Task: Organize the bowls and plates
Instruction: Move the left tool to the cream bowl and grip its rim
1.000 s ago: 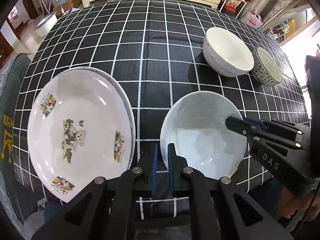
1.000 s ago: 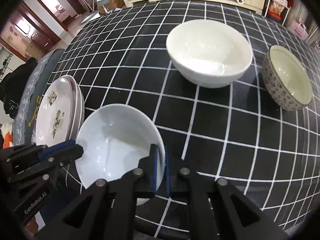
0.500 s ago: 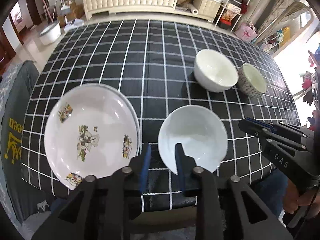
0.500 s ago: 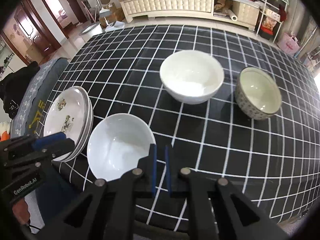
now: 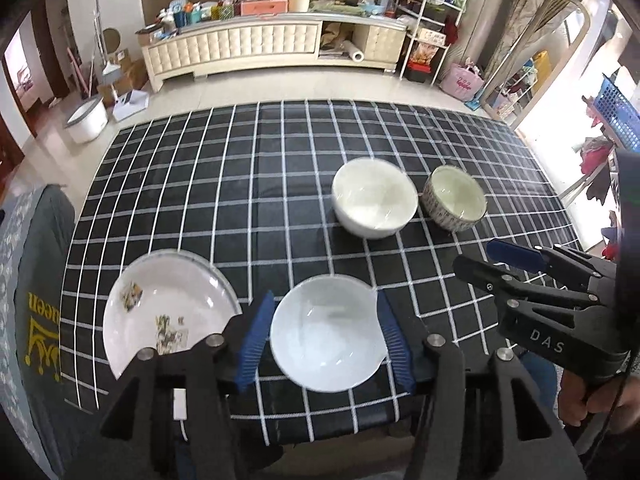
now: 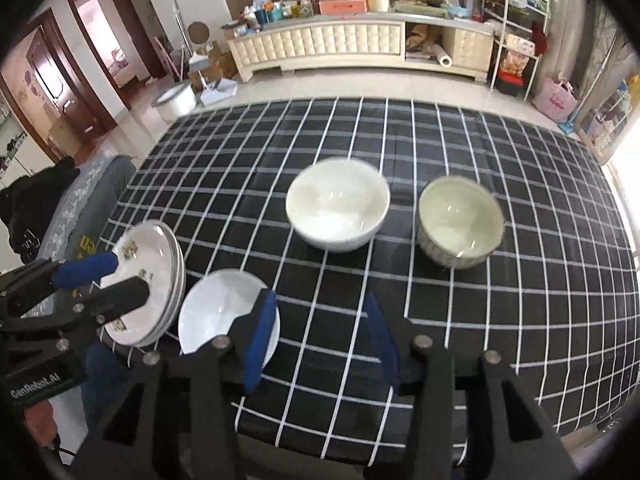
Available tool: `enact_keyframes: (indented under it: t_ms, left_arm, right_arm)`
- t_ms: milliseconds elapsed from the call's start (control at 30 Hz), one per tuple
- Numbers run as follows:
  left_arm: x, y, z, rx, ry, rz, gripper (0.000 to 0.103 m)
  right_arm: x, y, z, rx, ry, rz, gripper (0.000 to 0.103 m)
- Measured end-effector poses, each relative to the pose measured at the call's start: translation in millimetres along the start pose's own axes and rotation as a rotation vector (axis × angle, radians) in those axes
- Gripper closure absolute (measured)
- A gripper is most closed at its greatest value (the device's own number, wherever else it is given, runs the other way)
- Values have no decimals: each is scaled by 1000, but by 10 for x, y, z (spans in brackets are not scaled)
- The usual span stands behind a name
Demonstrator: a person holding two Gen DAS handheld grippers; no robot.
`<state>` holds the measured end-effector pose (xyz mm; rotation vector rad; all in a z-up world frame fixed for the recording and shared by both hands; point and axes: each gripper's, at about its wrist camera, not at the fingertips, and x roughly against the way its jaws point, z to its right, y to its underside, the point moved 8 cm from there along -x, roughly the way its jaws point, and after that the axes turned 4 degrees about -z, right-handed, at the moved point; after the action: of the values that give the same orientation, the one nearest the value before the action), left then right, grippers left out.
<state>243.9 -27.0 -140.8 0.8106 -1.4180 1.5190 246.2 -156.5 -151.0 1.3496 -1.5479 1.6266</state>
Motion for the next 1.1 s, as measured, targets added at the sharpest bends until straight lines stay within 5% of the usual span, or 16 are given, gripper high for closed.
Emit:
enact_keyframes:
  t_ms: [200, 567, 833, 1100]
  left_arm:
    - [-56, -277, 91, -10, -9, 3, 42]
    - [-402, -787, 44, 1, -60, -51, 40]
    - [-787, -1043, -40, 28, -30, -127, 40]
    - [-1157, -1132, -106, 44, -13, -200, 40]
  right_arm:
    - [69, -230, 180, -5, 16, 27, 39]
    - [-107, -616, 452, -21, 31, 5, 39]
    - [-528, -742, 526, -118, -79, -146, 39]
    - [-917, -777, 573, -166, -99, -232, 39]
